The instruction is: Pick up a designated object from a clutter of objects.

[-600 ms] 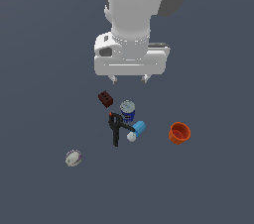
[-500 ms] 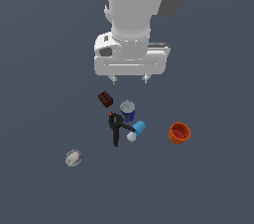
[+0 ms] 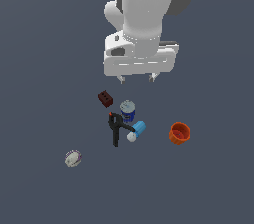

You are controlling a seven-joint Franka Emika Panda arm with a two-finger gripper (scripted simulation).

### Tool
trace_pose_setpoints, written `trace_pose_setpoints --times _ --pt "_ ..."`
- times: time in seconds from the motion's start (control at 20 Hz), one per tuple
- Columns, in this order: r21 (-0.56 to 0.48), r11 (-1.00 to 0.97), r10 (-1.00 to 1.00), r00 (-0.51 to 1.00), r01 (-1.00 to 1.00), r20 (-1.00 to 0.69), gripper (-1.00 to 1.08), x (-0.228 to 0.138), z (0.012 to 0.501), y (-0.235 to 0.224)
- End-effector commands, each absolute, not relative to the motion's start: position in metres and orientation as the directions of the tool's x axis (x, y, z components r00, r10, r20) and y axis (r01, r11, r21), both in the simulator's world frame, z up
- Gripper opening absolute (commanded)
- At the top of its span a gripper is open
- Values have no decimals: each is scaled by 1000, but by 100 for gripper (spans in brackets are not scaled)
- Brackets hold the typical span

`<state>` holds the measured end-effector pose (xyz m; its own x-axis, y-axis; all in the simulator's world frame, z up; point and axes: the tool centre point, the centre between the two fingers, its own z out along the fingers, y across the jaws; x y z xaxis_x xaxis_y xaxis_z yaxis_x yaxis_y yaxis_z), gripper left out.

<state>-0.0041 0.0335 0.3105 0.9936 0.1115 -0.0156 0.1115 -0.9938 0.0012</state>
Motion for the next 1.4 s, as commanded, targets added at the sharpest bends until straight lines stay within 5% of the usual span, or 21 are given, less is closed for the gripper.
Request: trace_pose_setpoints --times 0.0,0.6,1.35 --pt "1 -994 114 993 114 -15 100 -4 310 34" --pt "1 -997 80 997 80 -13 100 -4 281 29" --pt "0 -998 -58 998 -58 -4 100 -26 167 11"
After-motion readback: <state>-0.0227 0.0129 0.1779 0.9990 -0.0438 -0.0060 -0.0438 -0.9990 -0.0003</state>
